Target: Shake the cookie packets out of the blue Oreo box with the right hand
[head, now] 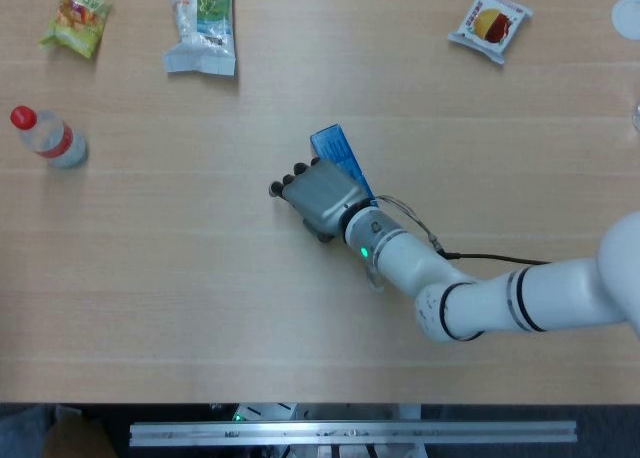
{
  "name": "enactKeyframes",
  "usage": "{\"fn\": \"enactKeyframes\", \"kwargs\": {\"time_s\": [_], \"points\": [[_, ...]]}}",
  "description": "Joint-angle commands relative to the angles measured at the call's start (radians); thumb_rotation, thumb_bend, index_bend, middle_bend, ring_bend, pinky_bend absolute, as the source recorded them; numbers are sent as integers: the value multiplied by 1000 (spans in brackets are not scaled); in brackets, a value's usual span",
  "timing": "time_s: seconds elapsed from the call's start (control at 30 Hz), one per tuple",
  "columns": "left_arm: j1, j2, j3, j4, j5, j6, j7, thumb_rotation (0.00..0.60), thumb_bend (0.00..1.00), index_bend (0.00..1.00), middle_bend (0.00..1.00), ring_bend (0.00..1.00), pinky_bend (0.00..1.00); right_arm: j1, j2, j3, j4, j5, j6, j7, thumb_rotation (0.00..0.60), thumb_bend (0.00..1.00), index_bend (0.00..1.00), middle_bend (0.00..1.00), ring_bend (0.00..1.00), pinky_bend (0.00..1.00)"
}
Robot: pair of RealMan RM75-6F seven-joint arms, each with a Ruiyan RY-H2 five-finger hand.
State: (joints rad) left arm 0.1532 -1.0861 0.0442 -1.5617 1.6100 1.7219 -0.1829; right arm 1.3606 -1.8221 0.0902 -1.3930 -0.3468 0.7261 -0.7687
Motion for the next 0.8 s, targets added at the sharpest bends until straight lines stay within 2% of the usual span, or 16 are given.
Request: {"fn": "enactKeyframes", "kwargs": {"time_s": [0.03,0.43,0.67,0.8], "points": [[1,-1,0,4,-1,0,-4,600,262,159,133,100,74,-11,20,-15,-13,-6,7,11,600,481,193,263,169,241],[-6,-17,0,33,4,-15,-26,600,262,159,133,100,75,-162,216,-138,-190,-139,65,123,600,473,193,263,169,241],[-13,-21,0,40,7,-26,-29,600,263,159,133,100,74,-310,328,-214,-231,-313,60,272,600,472,193,263,169,241],[-16,-23,1,41,9,-30,-29,600,263,159,133,100,74,-383,387,-228,-258,-403,53,370,600,463,193,263,169,241]]}}
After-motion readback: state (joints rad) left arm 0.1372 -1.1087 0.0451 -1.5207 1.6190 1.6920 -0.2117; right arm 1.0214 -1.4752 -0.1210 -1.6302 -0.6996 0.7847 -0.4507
